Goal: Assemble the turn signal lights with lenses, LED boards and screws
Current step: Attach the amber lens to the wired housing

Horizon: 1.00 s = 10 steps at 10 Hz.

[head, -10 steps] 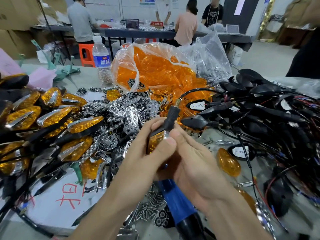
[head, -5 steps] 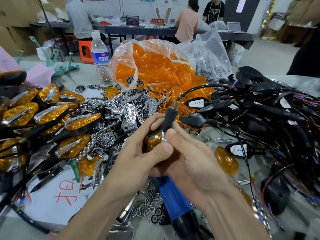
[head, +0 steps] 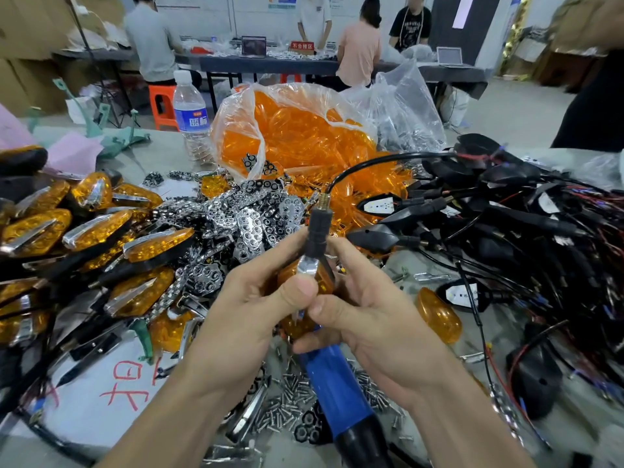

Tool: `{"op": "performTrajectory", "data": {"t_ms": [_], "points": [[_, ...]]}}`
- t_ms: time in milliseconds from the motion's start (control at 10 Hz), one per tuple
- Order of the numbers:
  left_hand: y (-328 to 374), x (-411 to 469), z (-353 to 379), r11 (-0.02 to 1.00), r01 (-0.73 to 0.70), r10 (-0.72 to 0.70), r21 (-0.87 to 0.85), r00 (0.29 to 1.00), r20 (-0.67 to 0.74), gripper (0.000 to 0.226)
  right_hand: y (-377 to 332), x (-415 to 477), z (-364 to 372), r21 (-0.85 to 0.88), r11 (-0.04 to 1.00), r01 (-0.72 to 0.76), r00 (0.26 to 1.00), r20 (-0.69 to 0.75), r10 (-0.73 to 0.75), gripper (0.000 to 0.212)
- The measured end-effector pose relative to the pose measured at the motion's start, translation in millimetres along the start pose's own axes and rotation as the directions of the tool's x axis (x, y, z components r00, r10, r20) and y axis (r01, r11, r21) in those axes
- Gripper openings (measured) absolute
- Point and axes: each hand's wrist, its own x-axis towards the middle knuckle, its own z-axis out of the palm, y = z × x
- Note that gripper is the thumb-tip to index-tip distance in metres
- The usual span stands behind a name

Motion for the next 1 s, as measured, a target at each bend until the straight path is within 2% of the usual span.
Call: {"op": "performTrajectory", "data": {"t_ms": [200,300,400,500,600,700,800,900,1000], "points": [[-1.8,0.7,-3.6,0.999,0.007,-0.007,-0.05,1.0,0.005,0.064,2.9,2.4,3.6,-0.009,1.0,0.012,1.0,-0.021,-0.012,0.051],[-6.4,2.6,-3.0,0.991,-0.012,0.027,0.132,0.993,-0.117,0.04,-0.1,3.2,2.1,-0.097,0.995,-0.037,0.996,-0.081,0.03,0.042],[-12.9,2.2,-1.8,0.86,-0.091,0.227,0.503,0.949,-0.217,0.041,3.8,4.7,2.7,-0.057,0.996,-0.073,0.954,-0.293,0.053,0.028],[-15.9,-1.2,1.9,0.648,-0.191,0.312,0.737,0.95,-0.028,0.072,1.9,5.3,3.3,0.138,0.981,-0.133,0.895,-0.41,0.179,0.009],[-18.9,-1.2,-0.2,0.623,-0.175,0.328,0.763,0.943,-0.052,0.073,0.2,2.7,-5.2,0.194,0.97,-0.147,0.888,-0.407,0.216,0.015],[-17.6,1.4,-6.4,0.782,-0.19,0.29,0.594,0.954,-0.076,0.048,-7.5,-2.2,-17.5,0.377,0.922,-0.091,0.912,-0.34,0.229,0.035],[-14.5,3.0,-6.6,0.888,-0.202,0.209,0.413,0.977,0.028,0.038,-11.6,-5.1,-26.6,0.391,0.918,-0.071,0.962,-0.216,0.167,0.043],[-13.7,3.1,-6.3,0.927,-0.171,0.172,0.334,0.985,0.027,0.036,-10.1,-6.2,-26.3,0.384,0.922,-0.048,0.962,-0.229,0.145,0.032],[-16.6,2.3,-5.0,0.916,-0.185,0.209,0.355,0.978,-0.03,0.033,-6.5,-4.9,-19.6,0.413,0.911,-0.025,0.939,-0.303,0.163,0.032]]}}
